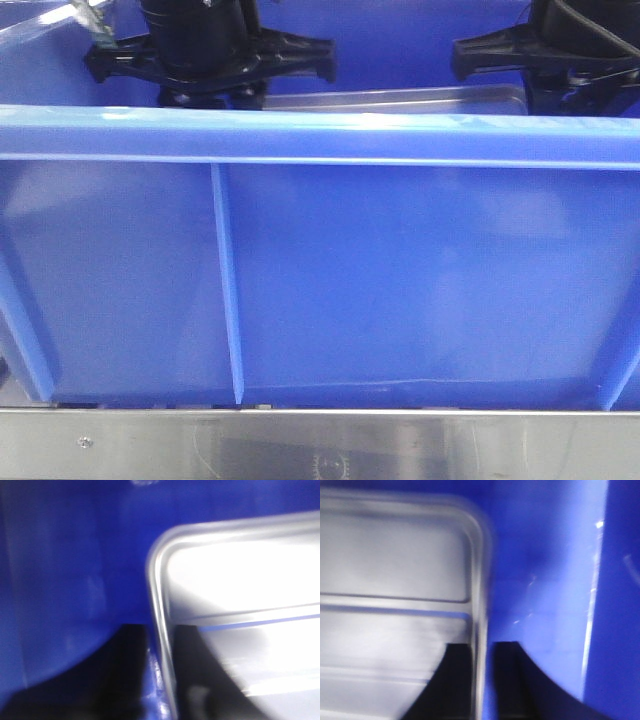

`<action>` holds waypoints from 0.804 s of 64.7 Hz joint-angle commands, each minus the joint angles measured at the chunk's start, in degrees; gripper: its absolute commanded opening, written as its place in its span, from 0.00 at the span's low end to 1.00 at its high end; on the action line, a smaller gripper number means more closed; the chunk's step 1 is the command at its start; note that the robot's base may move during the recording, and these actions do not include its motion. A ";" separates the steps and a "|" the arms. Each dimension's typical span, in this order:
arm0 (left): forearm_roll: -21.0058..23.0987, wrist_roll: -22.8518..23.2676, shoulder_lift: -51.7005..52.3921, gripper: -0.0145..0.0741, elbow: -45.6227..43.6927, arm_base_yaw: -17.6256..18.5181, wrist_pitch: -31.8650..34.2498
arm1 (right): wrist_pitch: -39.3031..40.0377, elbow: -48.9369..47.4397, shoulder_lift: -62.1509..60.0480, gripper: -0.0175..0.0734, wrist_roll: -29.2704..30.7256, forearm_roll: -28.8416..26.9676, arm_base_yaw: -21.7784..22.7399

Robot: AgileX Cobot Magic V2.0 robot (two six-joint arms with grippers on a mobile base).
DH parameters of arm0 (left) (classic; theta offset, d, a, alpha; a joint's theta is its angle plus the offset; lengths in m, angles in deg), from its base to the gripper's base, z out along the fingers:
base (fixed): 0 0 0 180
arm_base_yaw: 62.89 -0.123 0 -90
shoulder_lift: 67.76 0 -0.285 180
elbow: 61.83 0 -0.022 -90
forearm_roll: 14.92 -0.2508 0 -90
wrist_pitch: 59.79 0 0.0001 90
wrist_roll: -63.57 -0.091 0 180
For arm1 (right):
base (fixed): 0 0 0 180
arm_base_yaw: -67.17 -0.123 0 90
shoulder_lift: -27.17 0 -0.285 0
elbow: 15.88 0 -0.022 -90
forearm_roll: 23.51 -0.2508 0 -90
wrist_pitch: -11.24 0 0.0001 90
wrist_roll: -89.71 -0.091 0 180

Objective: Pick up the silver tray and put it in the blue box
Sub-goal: 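Lower the held tray with both grippers into the blue bin, then open both grippers and raise them out of the blue bin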

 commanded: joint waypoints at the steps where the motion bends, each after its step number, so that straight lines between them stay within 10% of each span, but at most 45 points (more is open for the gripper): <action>1: -1.59 -0.26 2.88 0.54 -1.63 -0.06 2.99 | 1.46 -1.92 -2.50 0.72 0.82 2.11 0.28; 9: -1.59 -0.26 2.88 0.66 -1.63 -0.06 3.27 | 1.12 -1.92 -2.50 0.89 0.82 2.17 0.28; 28: 0.93 -0.87 6.38 0.67 -4.29 0.35 0.97 | 0.14 -2.03 -7.13 0.81 1.60 2.17 0.28; 52: 0.06 -7.68 22.16 0.47 -3.49 2.58 -3.08 | 0.02 -0.10 -24.64 0.26 2.74 2.38 0.28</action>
